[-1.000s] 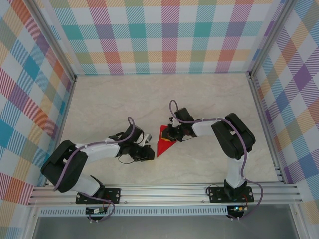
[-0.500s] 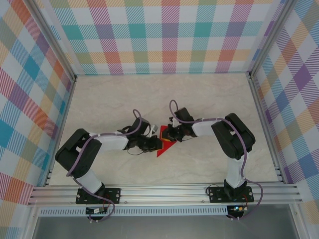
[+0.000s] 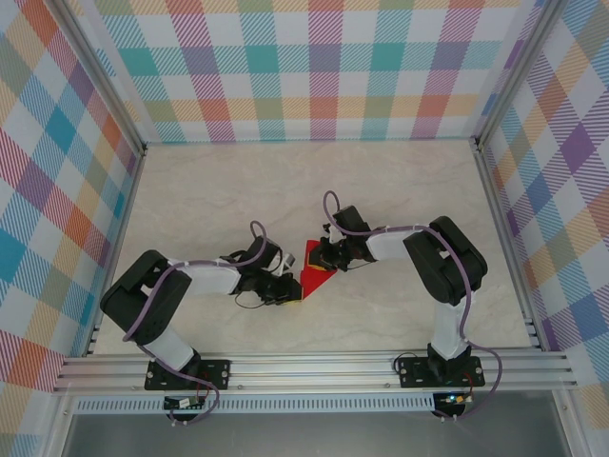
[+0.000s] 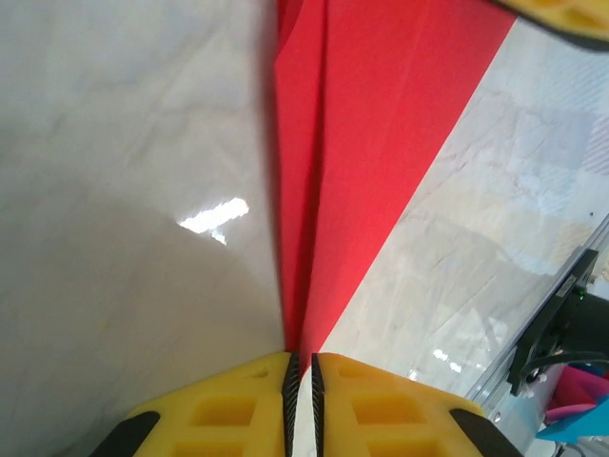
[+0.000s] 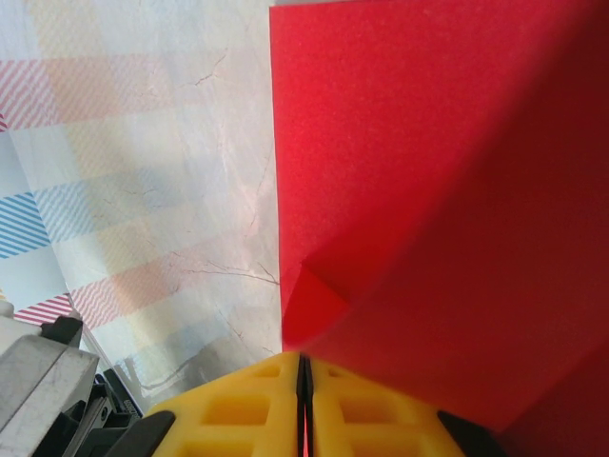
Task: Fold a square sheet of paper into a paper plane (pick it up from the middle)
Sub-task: Fourth fold the wing at the center of the table.
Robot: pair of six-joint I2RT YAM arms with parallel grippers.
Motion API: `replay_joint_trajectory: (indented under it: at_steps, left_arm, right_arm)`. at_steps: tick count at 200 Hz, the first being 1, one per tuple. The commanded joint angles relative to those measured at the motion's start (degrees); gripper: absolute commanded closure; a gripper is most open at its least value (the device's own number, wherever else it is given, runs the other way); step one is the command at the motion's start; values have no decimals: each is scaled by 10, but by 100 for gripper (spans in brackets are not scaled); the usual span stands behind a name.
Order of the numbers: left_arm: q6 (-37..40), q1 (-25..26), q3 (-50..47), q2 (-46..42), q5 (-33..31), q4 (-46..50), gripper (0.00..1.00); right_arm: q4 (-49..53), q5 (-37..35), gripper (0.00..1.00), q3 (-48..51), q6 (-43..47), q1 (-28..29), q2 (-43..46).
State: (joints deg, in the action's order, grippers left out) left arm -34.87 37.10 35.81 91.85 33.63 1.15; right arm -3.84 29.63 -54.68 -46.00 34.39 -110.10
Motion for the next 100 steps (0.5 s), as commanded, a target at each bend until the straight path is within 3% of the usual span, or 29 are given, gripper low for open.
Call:
replay_joint_trajectory:
  at_steps: [1, 57, 100]
  left_arm:
    - [21, 7, -29, -19, 1, 103, 84]
    - [-6, 7, 0, -113, -44, 62, 85]
    - [-31, 7, 40, -60, -53, -44, 85]
  right_arm:
    - [55, -40, 89, 11, 10, 3, -37]
    - [58, -39, 89, 9, 10, 4, -35]
    - [58, -35, 89, 9, 9, 3, -33]
